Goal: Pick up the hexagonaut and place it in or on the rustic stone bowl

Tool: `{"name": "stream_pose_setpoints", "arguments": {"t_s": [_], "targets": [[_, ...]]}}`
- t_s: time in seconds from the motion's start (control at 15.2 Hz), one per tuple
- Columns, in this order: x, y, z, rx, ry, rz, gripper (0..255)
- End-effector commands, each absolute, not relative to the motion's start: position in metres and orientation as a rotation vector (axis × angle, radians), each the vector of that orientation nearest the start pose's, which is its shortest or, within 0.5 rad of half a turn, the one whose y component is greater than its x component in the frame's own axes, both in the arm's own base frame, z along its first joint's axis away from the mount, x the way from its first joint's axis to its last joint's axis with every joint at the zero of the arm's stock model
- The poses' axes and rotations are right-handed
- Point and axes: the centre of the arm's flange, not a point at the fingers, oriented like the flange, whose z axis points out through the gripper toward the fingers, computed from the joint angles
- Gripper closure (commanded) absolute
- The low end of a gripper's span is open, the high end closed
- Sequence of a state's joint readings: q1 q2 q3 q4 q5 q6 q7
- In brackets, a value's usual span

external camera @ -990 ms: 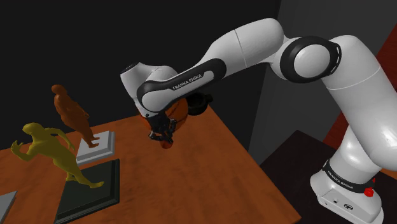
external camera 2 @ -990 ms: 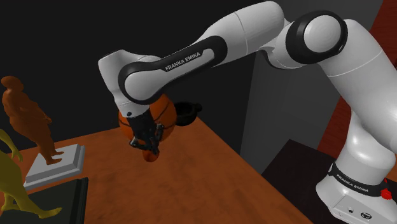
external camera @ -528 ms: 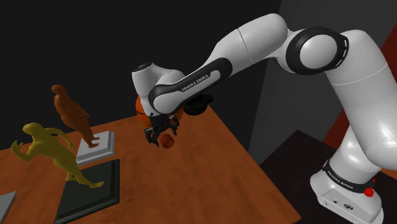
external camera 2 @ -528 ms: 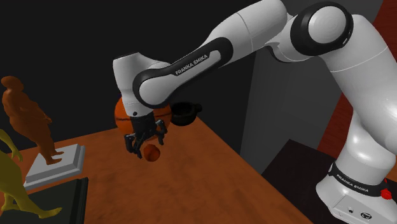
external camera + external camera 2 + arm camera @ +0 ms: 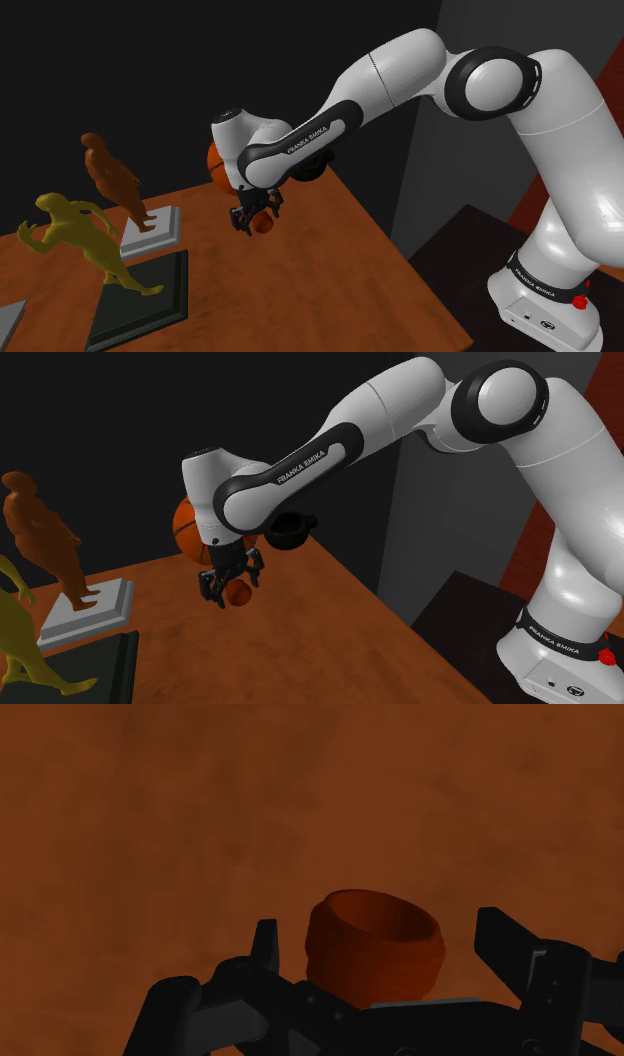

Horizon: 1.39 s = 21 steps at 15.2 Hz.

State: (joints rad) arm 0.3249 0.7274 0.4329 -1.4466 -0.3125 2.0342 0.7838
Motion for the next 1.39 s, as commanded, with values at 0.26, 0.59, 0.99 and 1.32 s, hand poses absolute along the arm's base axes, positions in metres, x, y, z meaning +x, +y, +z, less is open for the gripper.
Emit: {"name": "stream_pose_setpoints", "arguments": {"t_s": [0.26,0.59,0.99,1.32], "targets": [[0.565,0.433,0.279,-3.178,-0.059,0.091,255],[0.565,0.433,0.279,-3.178,-0.059,0.091,255],[0.565,0.433,0.290,-3.178,-0.059,0.091,255],[0.565,0.433,0.316,-3.178,-0.059,0.091,255]]}}
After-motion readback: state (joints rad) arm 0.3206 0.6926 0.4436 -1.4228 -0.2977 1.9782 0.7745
